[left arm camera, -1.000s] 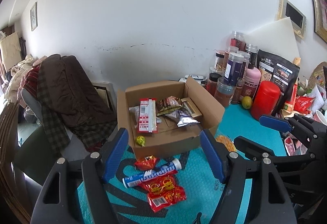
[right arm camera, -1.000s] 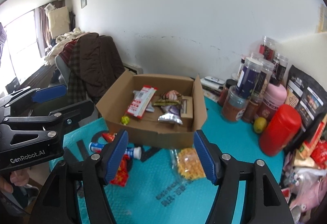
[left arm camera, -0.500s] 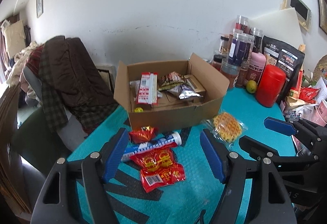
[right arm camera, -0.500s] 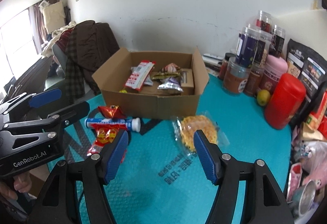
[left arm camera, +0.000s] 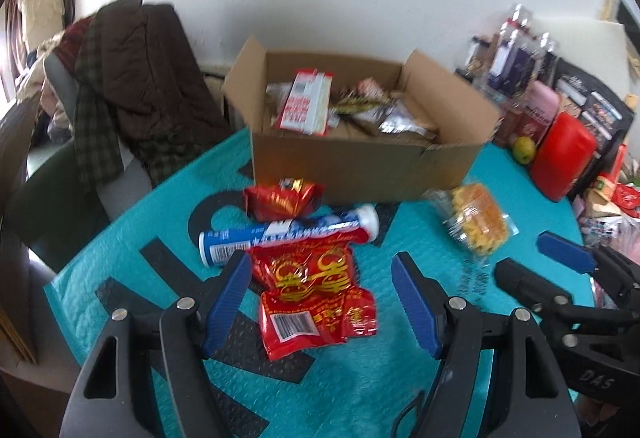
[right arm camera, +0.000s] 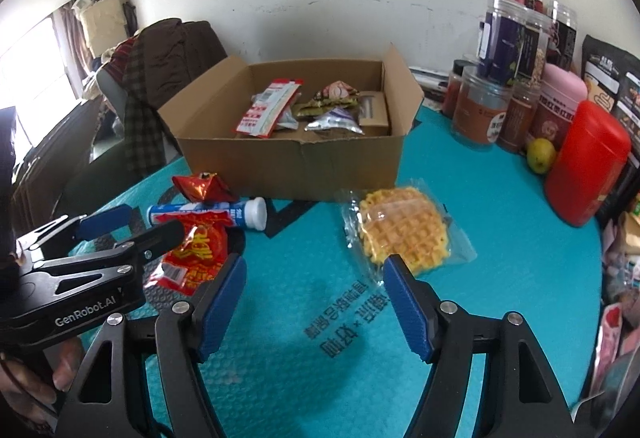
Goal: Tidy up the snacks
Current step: 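Grasp the red-gold snack bag with the left tool while the right tool grasps the waffle bag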
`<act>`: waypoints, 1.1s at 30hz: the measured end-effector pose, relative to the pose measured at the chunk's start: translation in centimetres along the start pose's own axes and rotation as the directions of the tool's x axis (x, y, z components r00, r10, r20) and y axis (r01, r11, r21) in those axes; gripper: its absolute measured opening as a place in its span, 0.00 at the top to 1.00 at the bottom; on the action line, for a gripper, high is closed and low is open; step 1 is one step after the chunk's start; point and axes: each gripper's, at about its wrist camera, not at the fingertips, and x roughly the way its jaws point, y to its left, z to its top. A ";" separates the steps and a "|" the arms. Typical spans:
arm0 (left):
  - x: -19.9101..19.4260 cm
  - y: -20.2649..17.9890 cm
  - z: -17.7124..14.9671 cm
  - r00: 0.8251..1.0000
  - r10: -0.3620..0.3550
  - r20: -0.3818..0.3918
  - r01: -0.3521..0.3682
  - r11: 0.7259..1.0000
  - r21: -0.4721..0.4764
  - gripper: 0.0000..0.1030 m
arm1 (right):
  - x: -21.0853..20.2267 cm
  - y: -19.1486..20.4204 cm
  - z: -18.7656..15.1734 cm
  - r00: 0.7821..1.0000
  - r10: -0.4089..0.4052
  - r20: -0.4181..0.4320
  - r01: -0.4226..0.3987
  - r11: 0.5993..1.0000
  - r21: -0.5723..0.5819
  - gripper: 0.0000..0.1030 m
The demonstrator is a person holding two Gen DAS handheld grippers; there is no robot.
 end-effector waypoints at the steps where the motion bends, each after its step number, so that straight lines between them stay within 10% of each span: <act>1: 0.6 0.1 -0.1 1.000 0.002 -0.016 -0.002 1.000 -0.006 0.30 | 0.3 -0.1 0.0 1.000 0.000 -0.007 0.000 1.000 0.001 0.30; 13: 6.0 1.2 -0.4 0.987 0.001 -0.161 -0.011 0.998 -0.064 0.27 | 2.7 -2.3 0.5 0.999 0.012 -0.048 -0.010 1.000 0.030 0.27; 33: 8.3 -1.1 0.1 0.988 0.034 -0.149 -0.031 0.999 0.027 0.23 | 9.6 -7.8 2.4 0.983 -0.017 -0.183 0.016 1.000 -0.007 0.00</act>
